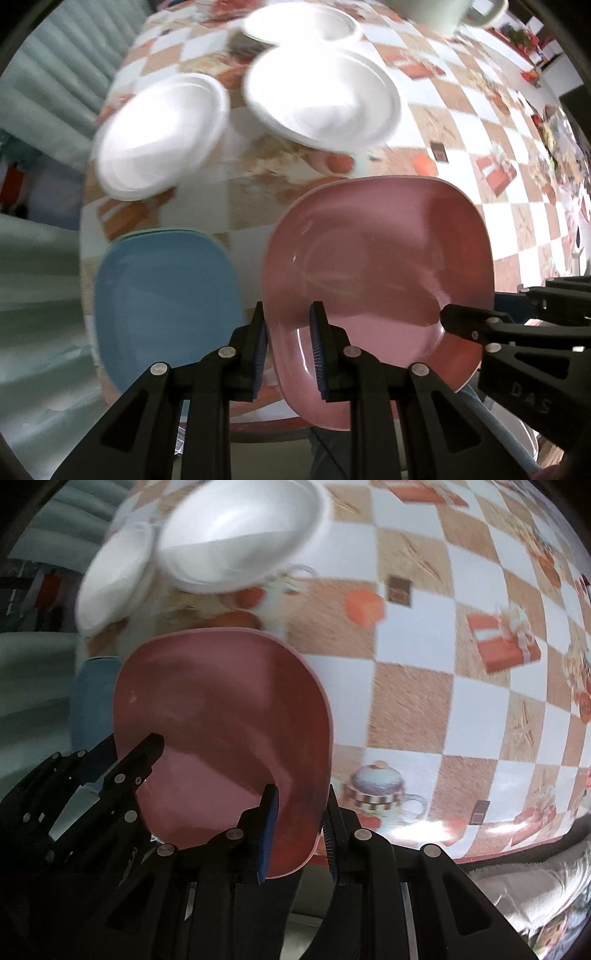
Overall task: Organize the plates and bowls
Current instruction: 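Carry the pink plate with the left tool onto the blue plate, then open the left tool to release the pink plate on the stack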
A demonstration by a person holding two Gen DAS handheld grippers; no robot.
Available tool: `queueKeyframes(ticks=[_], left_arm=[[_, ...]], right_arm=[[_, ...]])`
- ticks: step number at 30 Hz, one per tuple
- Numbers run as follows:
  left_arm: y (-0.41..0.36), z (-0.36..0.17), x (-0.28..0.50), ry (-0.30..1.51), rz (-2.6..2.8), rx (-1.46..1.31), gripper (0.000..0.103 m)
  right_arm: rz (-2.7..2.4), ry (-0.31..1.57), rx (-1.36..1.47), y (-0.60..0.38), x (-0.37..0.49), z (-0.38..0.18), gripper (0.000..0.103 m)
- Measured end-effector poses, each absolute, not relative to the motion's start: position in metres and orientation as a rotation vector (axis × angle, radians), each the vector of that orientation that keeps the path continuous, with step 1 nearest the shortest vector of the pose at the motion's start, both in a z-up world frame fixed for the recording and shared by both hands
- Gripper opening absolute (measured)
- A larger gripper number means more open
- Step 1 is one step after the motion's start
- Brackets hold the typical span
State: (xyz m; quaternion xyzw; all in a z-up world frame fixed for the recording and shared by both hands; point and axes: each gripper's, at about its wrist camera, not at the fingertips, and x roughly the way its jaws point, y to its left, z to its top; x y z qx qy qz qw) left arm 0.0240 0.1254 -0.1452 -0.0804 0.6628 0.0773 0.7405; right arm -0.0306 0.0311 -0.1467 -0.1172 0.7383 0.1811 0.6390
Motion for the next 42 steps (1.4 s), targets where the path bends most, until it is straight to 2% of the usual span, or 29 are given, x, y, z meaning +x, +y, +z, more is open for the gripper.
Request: queueKeyframes(ticks=[11, 28, 32, 37, 39, 40, 41, 42], left_arm=[[0.179, -0.125, -0.010, 1.425, 0.282, -0.156, 0.023], [0.241, -0.156, -0.028, 1.481, 0.360, -0.188, 0.024], [0.242, -0.162, -0.029, 1.481, 0.365, -0.194, 0.031], [0.239, -0.167, -0.032, 1.469, 0.362, -0.226, 0.054], [0.240, -0.166, -0.033, 1.451, 0.381, -0.226, 0.070], [0.242, -0.164, -0.033, 1.440, 0.387, -0.236, 0.074], [0.244, -0.163, -0.034, 1.427, 0.394, -0.249, 0.075], [0.245, -0.160, -0.034, 1.420, 0.402, -0.259, 0.075]], right_arm=[[0.552, 1.692, -0.309, 0.105, -0.055, -0.136, 0.026], [0.597, 1.754, -0.341, 0.186, -0.064, -0.172, 0.026], [0.604, 1.765, -0.338, 0.191, -0.065, -0.178, 0.026], [0.617, 1.761, -0.324, 0.183, -0.060, -0.176, 0.026], [0.617, 1.754, -0.325, 0.181, -0.057, -0.174, 0.026], [0.620, 1.754, -0.317, 0.179, -0.055, -0.173, 0.029], [0.622, 1.753, -0.312, 0.174, -0.057, -0.167, 0.043], [0.611, 1.745, -0.315, 0.169, -0.054, -0.165, 0.068]])
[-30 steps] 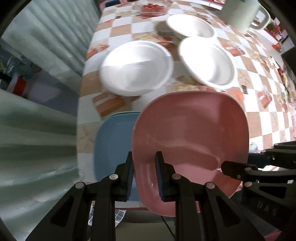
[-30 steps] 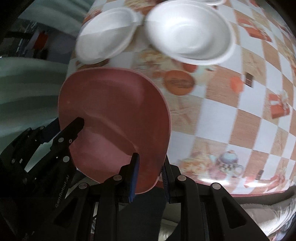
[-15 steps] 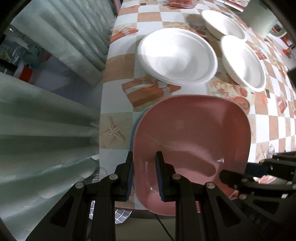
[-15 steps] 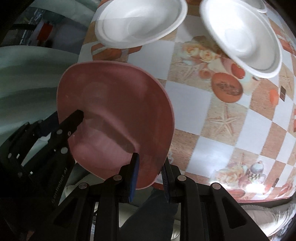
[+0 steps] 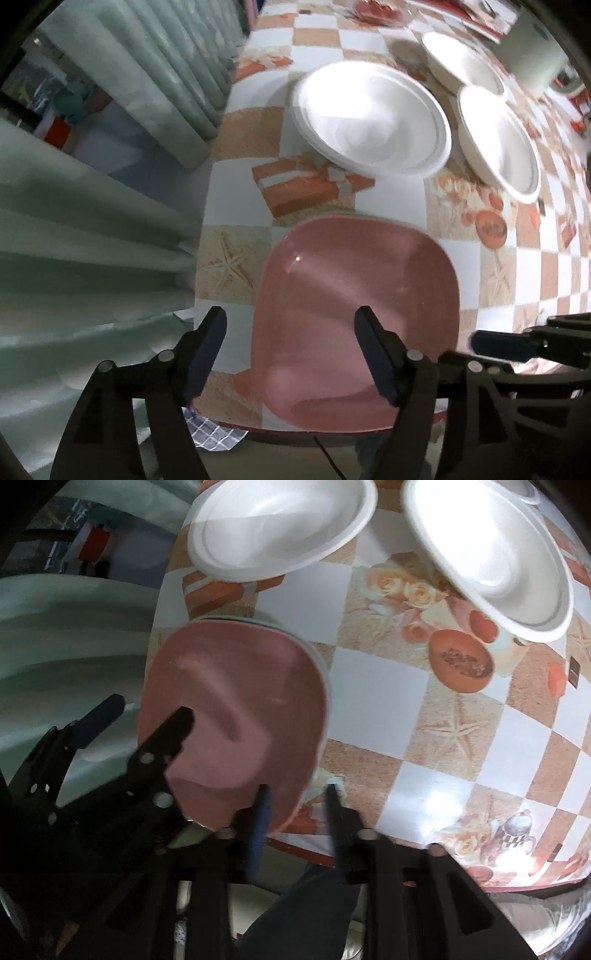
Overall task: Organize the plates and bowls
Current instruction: 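Open the left tool to release the pink plate on the stack, then reach the left tool to a white plate and grip its rim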
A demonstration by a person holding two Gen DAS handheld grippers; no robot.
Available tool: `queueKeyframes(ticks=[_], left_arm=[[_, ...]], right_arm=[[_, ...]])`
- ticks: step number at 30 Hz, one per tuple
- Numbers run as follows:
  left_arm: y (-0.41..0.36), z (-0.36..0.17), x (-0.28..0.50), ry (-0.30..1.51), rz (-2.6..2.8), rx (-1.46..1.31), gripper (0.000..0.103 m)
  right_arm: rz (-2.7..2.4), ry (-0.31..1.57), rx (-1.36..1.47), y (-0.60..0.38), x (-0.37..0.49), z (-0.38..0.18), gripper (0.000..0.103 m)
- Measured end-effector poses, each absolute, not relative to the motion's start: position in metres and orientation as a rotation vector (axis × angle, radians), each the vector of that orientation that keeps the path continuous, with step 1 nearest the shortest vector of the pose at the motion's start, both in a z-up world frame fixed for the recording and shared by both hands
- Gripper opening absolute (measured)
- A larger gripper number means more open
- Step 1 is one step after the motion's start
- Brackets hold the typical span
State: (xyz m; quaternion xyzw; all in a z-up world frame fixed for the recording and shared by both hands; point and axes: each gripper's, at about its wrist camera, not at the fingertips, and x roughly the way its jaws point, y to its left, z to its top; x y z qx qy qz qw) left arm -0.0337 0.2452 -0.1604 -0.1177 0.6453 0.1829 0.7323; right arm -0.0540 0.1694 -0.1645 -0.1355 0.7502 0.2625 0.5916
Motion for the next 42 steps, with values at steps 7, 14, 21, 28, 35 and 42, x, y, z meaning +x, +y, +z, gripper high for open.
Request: queueKeyframes(ticks=[7, 14, 21, 28, 35, 42], left_arm=[[0.259, -0.147, -0.031, 1.370, 0.401, -0.401, 0.079], [0.224, -0.130, 0.004, 1.354, 0.288, -0.310, 0.079], [0.199, -0.119, 0.062, 1.324, 0.209, -0.143, 0.079], [0.184, -0.117, 0.124, 1.292, 0.159, -0.007, 0.079], [0.168, -0.141, 0.174, 1.326, 0.078, 0.116, 0.079], [0.156, -0.167, 0.196, 1.377, 0.036, 0.198, 0.079]], right_arm=[[0.530, 1.675, -0.253, 0.115, -0.024, -0.140, 0.092], [0.345, 1.668, -0.131, 0.048, 0.004, -0.139, 0.092], [0.276, 1.639, -0.085, 0.023, 0.036, -0.134, 0.092], [0.235, 1.592, -0.060, 0.017, 0.081, -0.130, 0.092], [0.217, 1.590, -0.066, 0.025, 0.116, -0.144, 0.092], [0.222, 1.608, -0.064, 0.037, 0.138, -0.166, 0.091]])
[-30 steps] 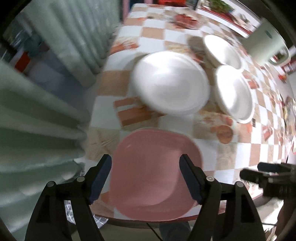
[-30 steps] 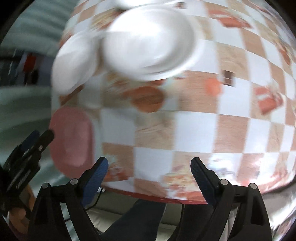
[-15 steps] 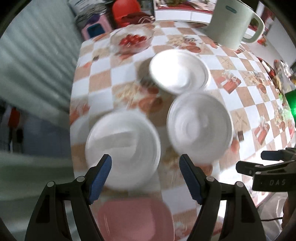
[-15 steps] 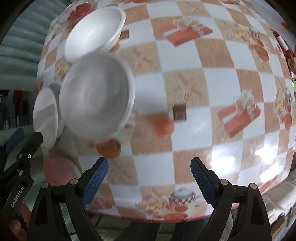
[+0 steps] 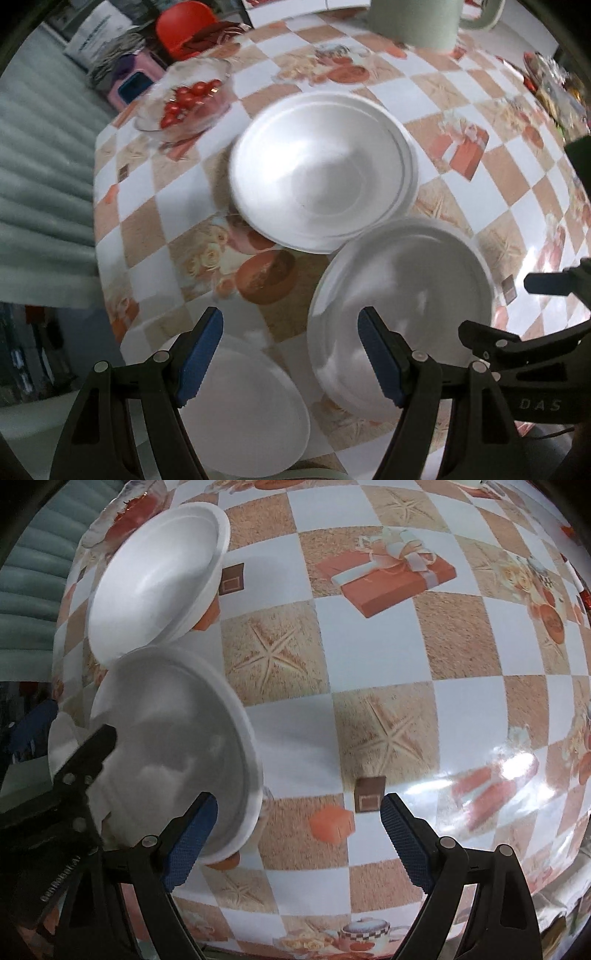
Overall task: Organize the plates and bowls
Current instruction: 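Reach the left tool to a white plate and grip its rim, then lift the white plate with the left tool and carry it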
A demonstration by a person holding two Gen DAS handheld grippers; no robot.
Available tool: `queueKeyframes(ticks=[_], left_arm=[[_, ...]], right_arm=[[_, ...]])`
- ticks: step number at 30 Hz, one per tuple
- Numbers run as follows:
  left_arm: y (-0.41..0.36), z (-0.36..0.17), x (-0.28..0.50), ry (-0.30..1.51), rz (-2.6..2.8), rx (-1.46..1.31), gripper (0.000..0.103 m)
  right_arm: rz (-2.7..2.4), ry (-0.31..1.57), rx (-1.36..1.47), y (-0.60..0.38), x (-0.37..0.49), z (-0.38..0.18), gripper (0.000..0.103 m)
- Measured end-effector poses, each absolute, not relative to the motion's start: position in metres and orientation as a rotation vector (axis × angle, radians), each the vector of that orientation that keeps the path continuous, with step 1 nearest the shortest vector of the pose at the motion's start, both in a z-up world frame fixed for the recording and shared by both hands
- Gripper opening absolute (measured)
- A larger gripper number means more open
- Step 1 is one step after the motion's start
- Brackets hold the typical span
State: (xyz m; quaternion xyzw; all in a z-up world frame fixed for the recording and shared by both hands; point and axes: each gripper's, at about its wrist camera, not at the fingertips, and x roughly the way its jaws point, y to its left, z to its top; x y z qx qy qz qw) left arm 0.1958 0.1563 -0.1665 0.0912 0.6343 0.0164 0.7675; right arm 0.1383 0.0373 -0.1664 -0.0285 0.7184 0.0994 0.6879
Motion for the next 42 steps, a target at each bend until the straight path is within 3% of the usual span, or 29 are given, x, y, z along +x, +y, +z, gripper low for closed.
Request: queueKeyframes(ticks=[2, 6, 8, 11, 14, 16, 42], left_arm=[[0.154, -0.172, 0.199, 1.394, 0.033, 0.208, 0.079], [0.151, -0.180, 0.206, 1.428, 0.031, 0.209, 0.079], [0.148, -0.184, 0.207, 1.447, 0.027, 0.206, 0.078], [0.144, -0.188, 0.205, 1.475, 0.007, 0.179, 0.059], [0.135, -0.192, 0.202, 1.497, -0.022, 0.162, 0.037], [0.128, -0.194, 0.199, 1.516, -0.047, 0.142, 0.026], [-0.034, -0.201, 0.076, 1.547, -0.107, 0.049, 0.026]], right_arm=[[0.220, 1.614, -0.070, 0.039, 0.143, -0.172, 0.090], [0.244, 1.643, -0.046, 0.047, 0.153, -0.191, 0.060], [0.248, 1.655, -0.033, 0.051, 0.152, -0.201, 0.052], [0.295, 1.654, -0.010, 0.054, 0.155, -0.202, 0.032], [0.327, 1.659, 0.007, 0.053, 0.154, -0.199, 0.021], [0.341, 1.655, -0.015, 0.053, 0.152, -0.199, 0.020], [0.234, 1.704, -0.115, -0.090, 0.069, -0.213, 0.020]])
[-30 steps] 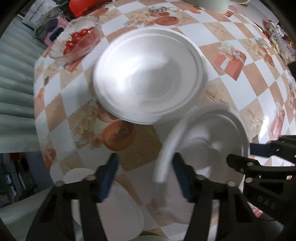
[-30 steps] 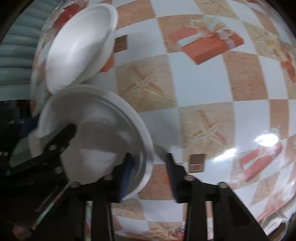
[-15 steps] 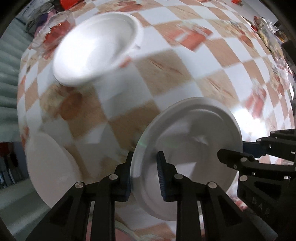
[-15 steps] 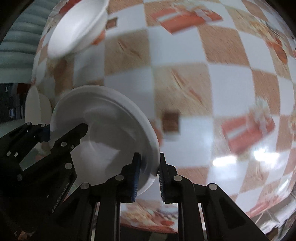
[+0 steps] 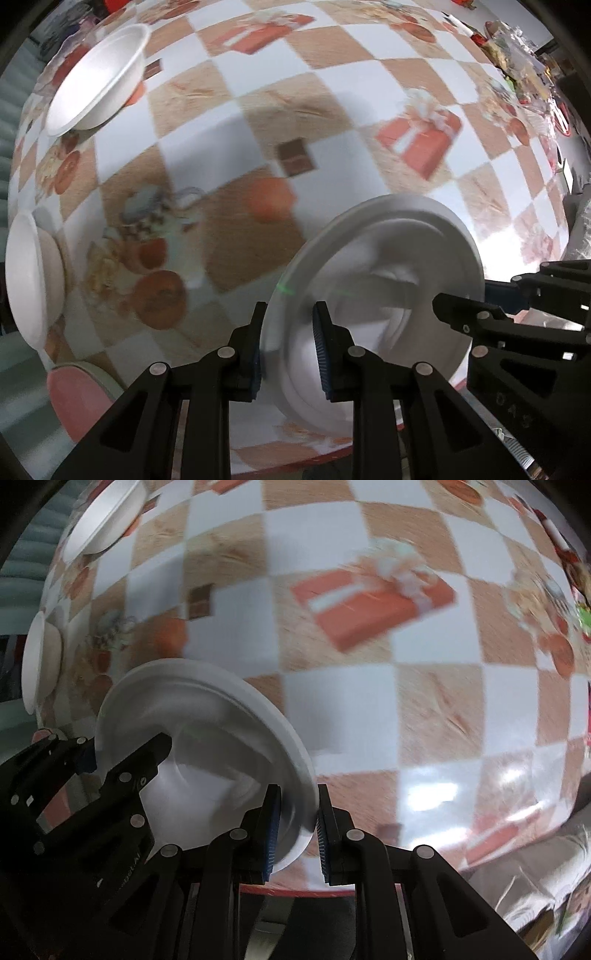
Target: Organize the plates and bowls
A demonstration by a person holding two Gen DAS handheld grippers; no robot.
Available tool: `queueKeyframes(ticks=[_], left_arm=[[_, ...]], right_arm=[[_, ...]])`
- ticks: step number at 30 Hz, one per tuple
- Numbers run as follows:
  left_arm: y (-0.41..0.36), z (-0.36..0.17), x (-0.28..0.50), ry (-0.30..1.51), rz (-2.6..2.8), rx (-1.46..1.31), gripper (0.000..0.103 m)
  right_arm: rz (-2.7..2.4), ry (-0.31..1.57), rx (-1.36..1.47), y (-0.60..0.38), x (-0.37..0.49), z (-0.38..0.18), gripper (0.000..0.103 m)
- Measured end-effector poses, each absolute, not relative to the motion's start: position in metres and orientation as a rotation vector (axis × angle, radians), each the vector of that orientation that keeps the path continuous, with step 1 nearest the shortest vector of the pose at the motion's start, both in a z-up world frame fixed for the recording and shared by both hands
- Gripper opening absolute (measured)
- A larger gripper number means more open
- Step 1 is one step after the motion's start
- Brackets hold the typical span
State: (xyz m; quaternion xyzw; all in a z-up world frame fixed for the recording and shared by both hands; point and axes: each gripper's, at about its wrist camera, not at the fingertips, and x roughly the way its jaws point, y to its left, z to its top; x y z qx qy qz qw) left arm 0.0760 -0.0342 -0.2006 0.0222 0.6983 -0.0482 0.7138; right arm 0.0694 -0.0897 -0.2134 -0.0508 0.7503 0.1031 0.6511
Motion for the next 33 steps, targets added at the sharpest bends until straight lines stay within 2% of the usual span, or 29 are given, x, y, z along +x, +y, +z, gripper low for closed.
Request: queueKeyframes(ticks=[4, 5, 7, 8, 9, 10, 11, 12, 15, 24, 33], left_arm=[[-0.047, -0.199, 0.060, 1.544, -0.111, 0.039, 0.027], [-0.047, -0.198, 0.053, 1.544, -0.114, 0.039, 0.030], [-0.047, -0.200, 0.042, 1.545, -0.108, 0.040, 0.051], [-0.042, -0.201, 0.039, 1.545, -0.099, 0.041, 0.069], [-0.037, -0.200, 0.033, 1.543, -0.078, 0.040, 0.078], [-0.028, -0.199, 0.021, 1.540, -0.064, 0.032, 0.079], [-0.023, -0.199, 0.018, 1.545, -0.055, 0.018, 0.079], [-0.018, -0.200, 0.015, 1.575, -0.045, -0.003, 0.080], [0.005, -0.208, 0.003, 1.649, -0.019, -0.113, 0.081], [0.045, -0.170, -0.030, 1.546, 0.055, -0.158, 0.093], [0.084, -0.139, -0.052, 1.490, 0.085, -0.230, 0.094]], right_arm=[[0.242, 1.719, -0.111, -0.100, 0.057, -0.217, 0.020], [0.247, 1.720, -0.110, -0.101, 0.056, -0.218, 0.020], [0.256, 1.720, -0.099, -0.104, 0.052, -0.219, 0.020], [0.264, 1.720, -0.084, -0.105, 0.052, -0.219, 0.020], [0.267, 1.720, -0.073, -0.108, 0.053, -0.218, 0.023], [0.265, 1.715, -0.065, -0.115, 0.053, -0.216, 0.030], [0.255, 1.705, -0.068, -0.122, 0.054, -0.214, 0.058], [0.248, 1.694, -0.071, -0.137, 0.054, -0.209, 0.082], [0.240, 1.645, -0.047, -0.154, 0.064, -0.195, 0.084], [0.145, 1.574, -0.023, -0.190, 0.073, -0.164, 0.084], [0.191, 1.532, -0.080, -0.127, 0.069, -0.119, 0.084]])
